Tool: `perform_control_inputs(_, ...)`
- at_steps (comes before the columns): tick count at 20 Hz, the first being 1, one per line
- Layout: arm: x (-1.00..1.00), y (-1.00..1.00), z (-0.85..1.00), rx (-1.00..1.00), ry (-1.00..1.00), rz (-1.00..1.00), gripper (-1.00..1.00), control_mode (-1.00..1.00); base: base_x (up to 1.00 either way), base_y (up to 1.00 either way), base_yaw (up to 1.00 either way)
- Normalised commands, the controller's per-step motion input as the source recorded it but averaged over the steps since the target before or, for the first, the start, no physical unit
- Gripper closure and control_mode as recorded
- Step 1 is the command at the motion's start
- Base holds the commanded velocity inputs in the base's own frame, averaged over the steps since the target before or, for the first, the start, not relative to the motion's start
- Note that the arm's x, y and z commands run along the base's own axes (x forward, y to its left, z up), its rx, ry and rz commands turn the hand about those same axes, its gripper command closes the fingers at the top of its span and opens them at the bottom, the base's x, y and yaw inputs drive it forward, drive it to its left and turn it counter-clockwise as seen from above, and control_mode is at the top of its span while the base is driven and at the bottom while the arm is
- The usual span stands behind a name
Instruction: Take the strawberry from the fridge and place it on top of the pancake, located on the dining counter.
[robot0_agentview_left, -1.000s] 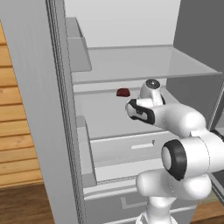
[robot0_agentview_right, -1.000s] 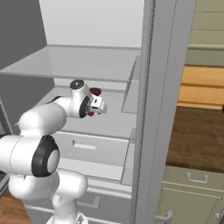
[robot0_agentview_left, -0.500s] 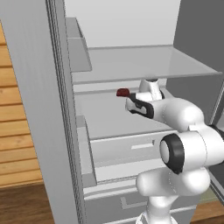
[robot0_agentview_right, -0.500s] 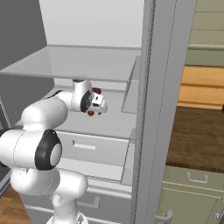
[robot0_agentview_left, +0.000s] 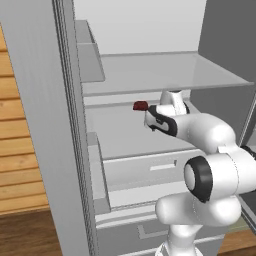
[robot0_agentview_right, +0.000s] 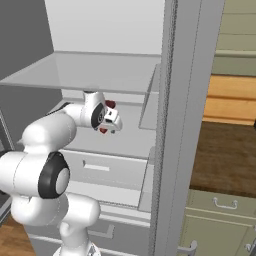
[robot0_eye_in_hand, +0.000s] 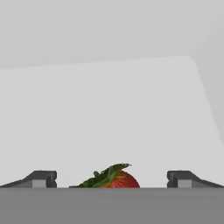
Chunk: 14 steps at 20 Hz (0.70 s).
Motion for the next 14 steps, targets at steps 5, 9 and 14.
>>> perform_control_inputs(5,-0.10,0.00,-0.42,0.00,0.00,0.00,1.00,-1.00,0.00,0.00,0.00)
perform_control_inputs(9,-0.15,0.00,-0.42,0.00,0.00,0.00,1.00,-1.00,0.00,0.00,0.00)
perform_control_inputs(14,-0.25,0.00,-0.45,0.00,0.00,0.00,1.00,-1.00,0.00,0.00,0.00)
